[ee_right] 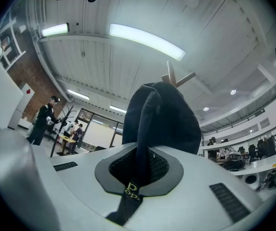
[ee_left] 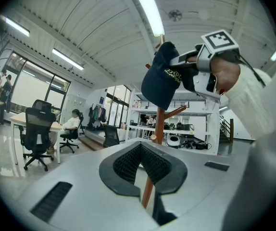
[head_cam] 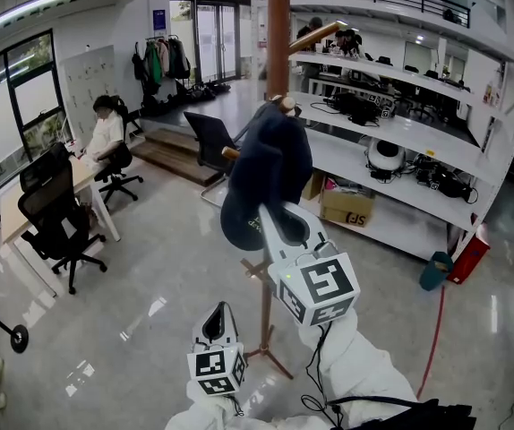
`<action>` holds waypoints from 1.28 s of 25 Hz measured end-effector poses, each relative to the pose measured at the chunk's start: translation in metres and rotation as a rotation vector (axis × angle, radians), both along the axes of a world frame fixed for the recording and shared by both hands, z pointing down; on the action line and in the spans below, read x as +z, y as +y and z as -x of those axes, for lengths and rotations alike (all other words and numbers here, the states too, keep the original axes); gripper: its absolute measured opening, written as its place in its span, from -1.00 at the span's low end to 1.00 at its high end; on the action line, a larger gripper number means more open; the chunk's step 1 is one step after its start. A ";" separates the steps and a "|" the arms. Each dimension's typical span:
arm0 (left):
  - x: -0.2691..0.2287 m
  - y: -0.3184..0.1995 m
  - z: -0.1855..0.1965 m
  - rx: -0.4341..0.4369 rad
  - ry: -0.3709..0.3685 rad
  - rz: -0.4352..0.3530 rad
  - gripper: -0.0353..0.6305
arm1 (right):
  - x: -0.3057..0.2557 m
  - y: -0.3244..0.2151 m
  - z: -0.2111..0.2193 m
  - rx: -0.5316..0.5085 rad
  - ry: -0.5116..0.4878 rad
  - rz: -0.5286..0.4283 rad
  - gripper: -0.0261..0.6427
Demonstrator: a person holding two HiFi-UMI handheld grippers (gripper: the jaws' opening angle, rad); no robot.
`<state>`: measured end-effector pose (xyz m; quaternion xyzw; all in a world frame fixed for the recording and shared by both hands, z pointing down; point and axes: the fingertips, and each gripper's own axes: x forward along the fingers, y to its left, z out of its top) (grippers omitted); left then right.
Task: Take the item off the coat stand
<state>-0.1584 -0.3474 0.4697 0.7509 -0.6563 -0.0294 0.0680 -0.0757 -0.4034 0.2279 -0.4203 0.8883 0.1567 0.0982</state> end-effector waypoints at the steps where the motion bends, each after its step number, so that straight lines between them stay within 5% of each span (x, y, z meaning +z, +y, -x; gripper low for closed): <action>1: 0.000 0.000 -0.001 0.001 0.000 -0.001 -0.93 | -0.001 0.002 0.000 0.000 0.000 -0.005 -0.88; 32: -0.007 0.026 -0.027 0.029 -0.014 -0.018 -0.93 | -0.032 0.062 -0.025 -0.026 -0.063 -0.116 -0.89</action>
